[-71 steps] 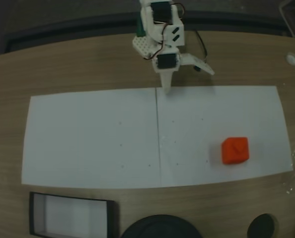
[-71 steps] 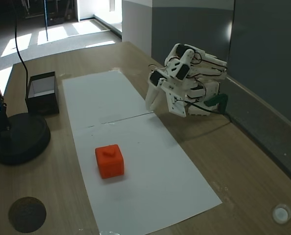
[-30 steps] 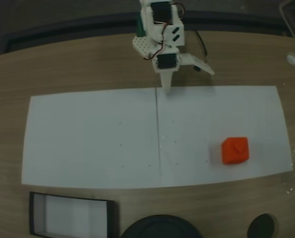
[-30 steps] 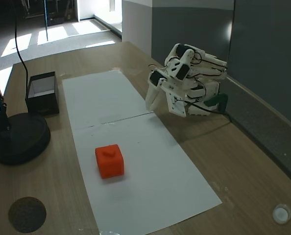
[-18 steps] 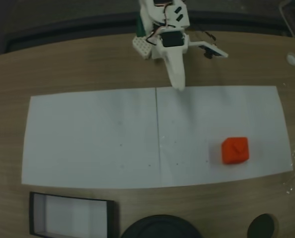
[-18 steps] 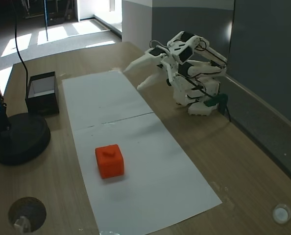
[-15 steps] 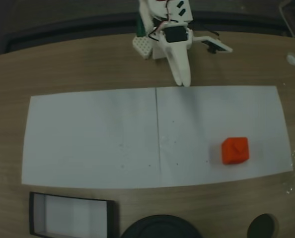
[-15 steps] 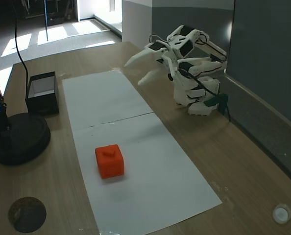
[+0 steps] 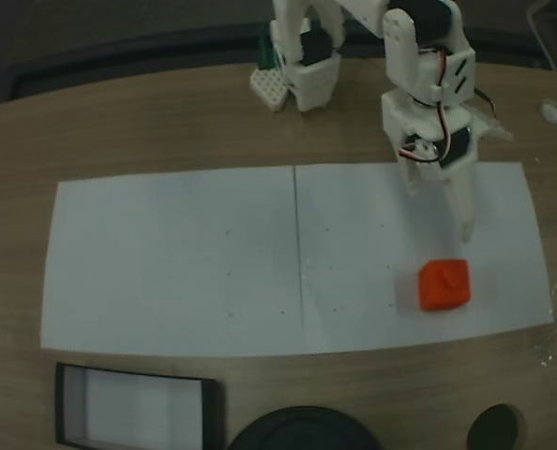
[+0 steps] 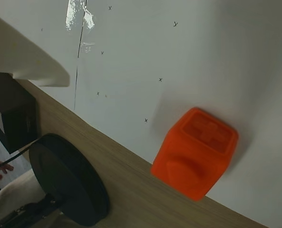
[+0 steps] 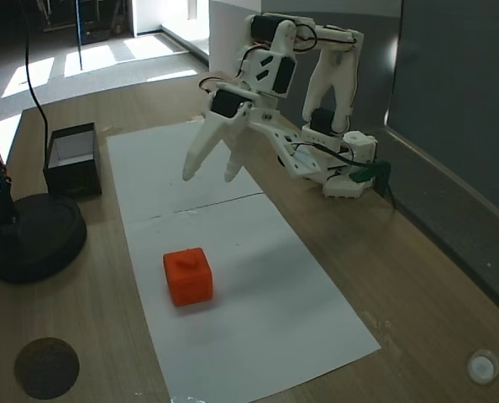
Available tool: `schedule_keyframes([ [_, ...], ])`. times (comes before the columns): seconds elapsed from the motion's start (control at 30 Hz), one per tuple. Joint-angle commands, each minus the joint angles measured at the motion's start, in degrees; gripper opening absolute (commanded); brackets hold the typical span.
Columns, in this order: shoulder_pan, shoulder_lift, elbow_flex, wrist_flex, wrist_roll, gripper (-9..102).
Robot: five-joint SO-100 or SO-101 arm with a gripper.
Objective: Grab a orange square and put it in the box.
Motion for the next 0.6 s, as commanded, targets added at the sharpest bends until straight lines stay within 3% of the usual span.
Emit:
schedule_keyframes([
  [0.0, -0.62, -7.65, -11.07, 0.18, 0.00, 33],
  [0.57, -2.99, -35.77, -28.13, -0.97, 1.67, 33],
])
